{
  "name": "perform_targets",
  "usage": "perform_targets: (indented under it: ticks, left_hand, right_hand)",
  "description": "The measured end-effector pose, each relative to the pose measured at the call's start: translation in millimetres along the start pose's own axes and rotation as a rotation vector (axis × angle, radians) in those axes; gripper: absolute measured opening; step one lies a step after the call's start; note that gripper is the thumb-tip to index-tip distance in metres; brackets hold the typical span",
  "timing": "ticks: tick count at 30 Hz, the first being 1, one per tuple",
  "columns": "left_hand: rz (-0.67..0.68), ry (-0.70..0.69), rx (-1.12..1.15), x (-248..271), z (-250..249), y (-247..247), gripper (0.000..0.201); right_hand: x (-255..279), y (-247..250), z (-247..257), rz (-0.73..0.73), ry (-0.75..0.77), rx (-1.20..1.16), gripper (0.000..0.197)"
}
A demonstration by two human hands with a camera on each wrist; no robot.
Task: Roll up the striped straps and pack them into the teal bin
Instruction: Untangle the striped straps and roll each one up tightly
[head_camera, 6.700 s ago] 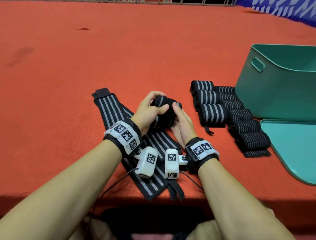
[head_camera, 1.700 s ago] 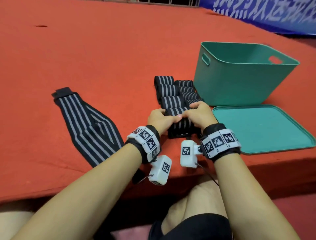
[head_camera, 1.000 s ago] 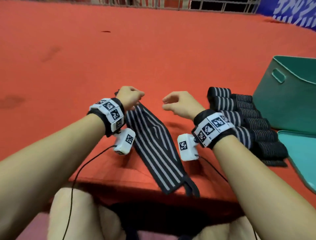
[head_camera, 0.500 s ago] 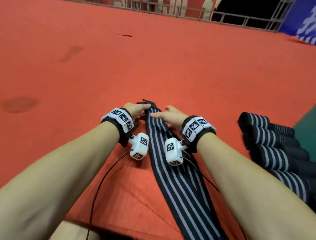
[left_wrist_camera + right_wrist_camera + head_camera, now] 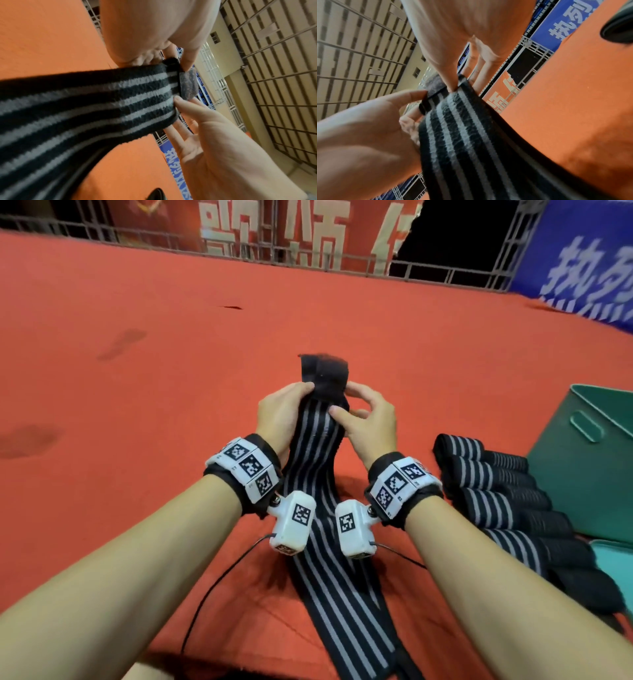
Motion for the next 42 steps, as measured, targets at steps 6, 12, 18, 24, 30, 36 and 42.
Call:
perform_targets:
  ticks: [6, 12, 18, 24, 30, 36, 42]
  left_hand:
    - [0.092, -0.124, -0.018, 41, -16, -36, 0.023]
    - [-0.027, -0.178, -0.004, 55, -28, -41, 0.020]
    - [-0.029, -0.126, 0.082, 62, -43, -28, 0.028]
    - [0.135, -0.053, 0.183, 75, -59, -40, 0.023]
    - [0.383, -0.008, 0.249, 81, -63, -55, 0.027]
    - [0.284, 0.019, 0.226, 86, -61, -62, 0.025]
    - [-0.029, -0.331, -0.062, 70, -72, -41, 0.009]
  right_hand:
    - [23, 48, 37, -0.077, 0.021, -0.098, 0.015]
    - [35, 84, 50, -0.150, -0.113, -0.352, 0.028]
    - [25, 128, 57, -0.448, -0.229, -0.568, 0.013]
    - [3, 148, 95, -0.437, -0.147, -0.456, 0.012]
    - [1, 124, 112, -0.196, -0.111, -0.381, 0.009]
    - [8, 110, 118, -0.079, -0.041, -0.202, 0.008]
    - [5, 114, 119, -0.138, -0.265, -0.503, 0.005]
Point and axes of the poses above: each hand's wrist, its own x-axis away from the middle knuckle, its own y-axis out of the back of the hand, z = x × y, the point moved 5 cm from there along -x, towards the middle knuckle, and after that the axes turned 7 degrees about y, right-handed, at the moved point
